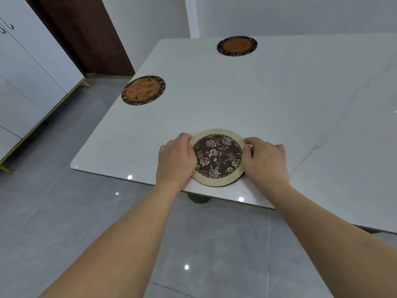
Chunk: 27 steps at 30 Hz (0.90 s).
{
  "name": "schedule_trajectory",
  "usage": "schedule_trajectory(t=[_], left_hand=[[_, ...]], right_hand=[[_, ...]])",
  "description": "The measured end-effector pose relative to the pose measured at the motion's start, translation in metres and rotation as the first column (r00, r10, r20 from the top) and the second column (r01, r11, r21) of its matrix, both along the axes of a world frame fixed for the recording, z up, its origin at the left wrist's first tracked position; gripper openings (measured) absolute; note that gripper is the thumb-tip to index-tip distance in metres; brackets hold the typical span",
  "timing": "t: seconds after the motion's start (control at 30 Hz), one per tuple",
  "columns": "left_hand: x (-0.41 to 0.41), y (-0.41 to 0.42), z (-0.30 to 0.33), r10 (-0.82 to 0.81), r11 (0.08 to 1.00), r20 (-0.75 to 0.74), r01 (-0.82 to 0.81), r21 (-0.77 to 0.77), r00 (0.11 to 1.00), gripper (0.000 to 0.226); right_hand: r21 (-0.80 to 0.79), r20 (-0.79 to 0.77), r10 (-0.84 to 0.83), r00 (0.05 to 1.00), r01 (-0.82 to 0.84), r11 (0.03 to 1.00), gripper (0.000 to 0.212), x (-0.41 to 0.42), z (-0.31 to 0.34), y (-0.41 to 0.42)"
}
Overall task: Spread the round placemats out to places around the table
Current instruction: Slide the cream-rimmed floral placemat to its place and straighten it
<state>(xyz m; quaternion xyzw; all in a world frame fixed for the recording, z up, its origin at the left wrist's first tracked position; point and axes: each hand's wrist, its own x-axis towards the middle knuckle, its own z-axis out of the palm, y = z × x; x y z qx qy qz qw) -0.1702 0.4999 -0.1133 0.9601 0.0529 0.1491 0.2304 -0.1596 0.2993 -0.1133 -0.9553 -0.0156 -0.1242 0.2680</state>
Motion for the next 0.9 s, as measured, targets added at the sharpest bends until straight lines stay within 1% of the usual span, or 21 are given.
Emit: schedule_trajectory(t=[0.13,0.33,0.47,0.6,0.9], left_hand=[[0.0009,0.0004,0.0015,0.02,1.0,-0.013,-0.02,-0.022,1.0,0.027],[0.0014,0.0006,0.0031,0.039,0.999,-0.04,-0.04,-0.036,0.998,0.023],[0.0013,-0.0002,0.0038,0.026,0.999,-0.046,-0.028,-0.042,0.999,0.016],[0.0013,0.0002,0.0027,0.021,0.999,-0.032,-0.022,-0.029,0.999,0.01],[0.0033,0.001,-0.0003,0.013,1.0,-0.013,-0.013,0.023,1.0,0.012]], right_hand=[[0.046,-0.043,0.001,0.999,0.001,0.999,0.032,0.0,0.0003,-0.0003],[0.081,-0.067,0.007,0.998,-0.002,0.997,0.027,-0.0019,0.0035,-0.0006],[0.08,-0.068,0.014,0.998,-0.008,0.997,0.021,-0.0022,0.0039,-0.0007],[0.073,-0.062,0.008,0.998,-0.004,0.997,0.02,-0.0025,0.0035,-0.0004],[0.017,-0.046,0.006,0.999,-0.005,1.0,0.016,-0.0018,0.0017,0.0015]])
